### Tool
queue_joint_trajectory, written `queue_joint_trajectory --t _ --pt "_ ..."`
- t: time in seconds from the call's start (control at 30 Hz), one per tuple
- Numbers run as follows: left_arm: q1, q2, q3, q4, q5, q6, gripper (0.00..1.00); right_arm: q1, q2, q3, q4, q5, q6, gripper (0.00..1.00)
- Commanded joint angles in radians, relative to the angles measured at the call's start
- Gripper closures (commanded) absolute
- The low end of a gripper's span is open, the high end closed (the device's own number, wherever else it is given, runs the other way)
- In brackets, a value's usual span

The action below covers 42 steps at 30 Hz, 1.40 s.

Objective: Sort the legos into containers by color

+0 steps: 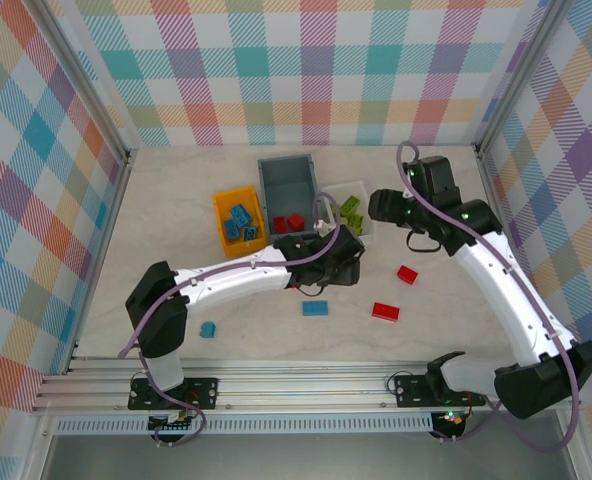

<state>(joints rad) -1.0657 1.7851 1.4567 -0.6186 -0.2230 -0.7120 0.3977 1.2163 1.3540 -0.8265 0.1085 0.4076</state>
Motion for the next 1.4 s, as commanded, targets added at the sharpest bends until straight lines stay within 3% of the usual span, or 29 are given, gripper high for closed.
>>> queue_joint_trajectory --t 0.0,0.23,0.43,0.8,1.07,1.37 --pt "-0.034 -0.045 -0.076 -0.088 -0.003 0.080 0.30 -0.002 -0.069 -0.044 -0.067 -0.164 -0.010 0.23" --pt "-0.057 -0.046 -0.165 -0.075 0.102 0.575 0.27 -0.002 -0.221 -0.132 -0.121 -0.278 0.024 0.19" --pt "-0.028 0.048 -0.141 -0.091 0.120 0.791 0.27 -0.002 -0.324 -0.210 -0.106 -0.353 0.090 0.17" --pt "-0.007 0.149 -0.135 -0.053 0.076 0.826 0.31 -0.002 -0.357 -0.214 -0.118 -0.358 0.115 0.17" --pt "-0.007 0.162 -0.170 0.021 0.071 0.797 0.46 -0.002 -0.352 -0.220 -0.110 -0.361 0.116 0.17" --pt "-0.025 0.078 -0.169 0.017 -0.030 0.760 0.34 -0.002 -0.354 -0.234 -0.103 -0.359 0.114 0.17"
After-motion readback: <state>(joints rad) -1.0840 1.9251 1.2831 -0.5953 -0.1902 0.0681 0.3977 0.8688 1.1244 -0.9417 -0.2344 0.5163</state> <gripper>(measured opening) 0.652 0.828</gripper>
